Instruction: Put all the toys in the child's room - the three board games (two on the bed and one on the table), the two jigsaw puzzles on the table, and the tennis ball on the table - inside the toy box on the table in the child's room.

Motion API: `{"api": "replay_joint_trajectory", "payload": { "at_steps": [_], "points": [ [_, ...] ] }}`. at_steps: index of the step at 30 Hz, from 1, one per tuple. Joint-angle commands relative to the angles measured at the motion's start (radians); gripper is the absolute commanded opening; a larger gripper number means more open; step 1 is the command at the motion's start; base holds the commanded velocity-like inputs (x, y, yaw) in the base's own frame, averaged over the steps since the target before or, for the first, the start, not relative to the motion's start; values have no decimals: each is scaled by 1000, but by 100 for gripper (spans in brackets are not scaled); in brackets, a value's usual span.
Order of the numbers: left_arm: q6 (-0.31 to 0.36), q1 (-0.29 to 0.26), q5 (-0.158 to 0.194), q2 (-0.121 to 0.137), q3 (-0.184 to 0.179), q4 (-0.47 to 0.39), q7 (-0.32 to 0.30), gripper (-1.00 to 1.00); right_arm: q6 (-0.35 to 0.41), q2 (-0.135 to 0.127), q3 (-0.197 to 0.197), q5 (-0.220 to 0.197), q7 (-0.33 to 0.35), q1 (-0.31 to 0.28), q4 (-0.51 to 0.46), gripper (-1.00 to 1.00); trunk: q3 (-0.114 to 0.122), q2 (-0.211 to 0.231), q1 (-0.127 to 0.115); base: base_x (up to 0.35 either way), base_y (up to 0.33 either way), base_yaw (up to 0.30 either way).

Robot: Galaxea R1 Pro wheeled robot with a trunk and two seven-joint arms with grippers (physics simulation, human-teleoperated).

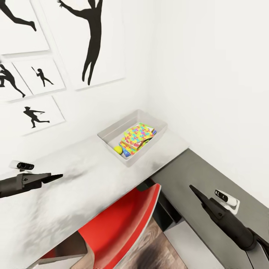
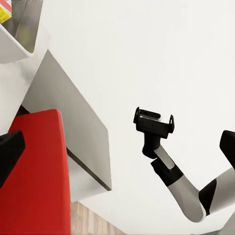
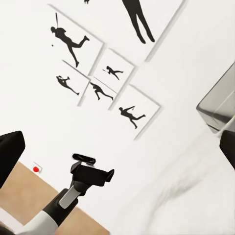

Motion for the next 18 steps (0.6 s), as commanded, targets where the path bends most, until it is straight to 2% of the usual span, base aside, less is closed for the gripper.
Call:
{"api": "replay_joint_trajectory", "payload": {
  "at_steps": [1, 18],
  "points": [
    [11, -1, -1, 0, 0, 0, -4, 100, 9, 0, 0, -5, 1, 0, 0, 100, 0, -2, 0, -43, 0, 57],
    [11, 11, -1, 0, 4, 0, -4, 100, 7, 0, 0, -4, 3, -1, -1, 100, 28, -2, 0, -6, 0, 68]
  ]
}}
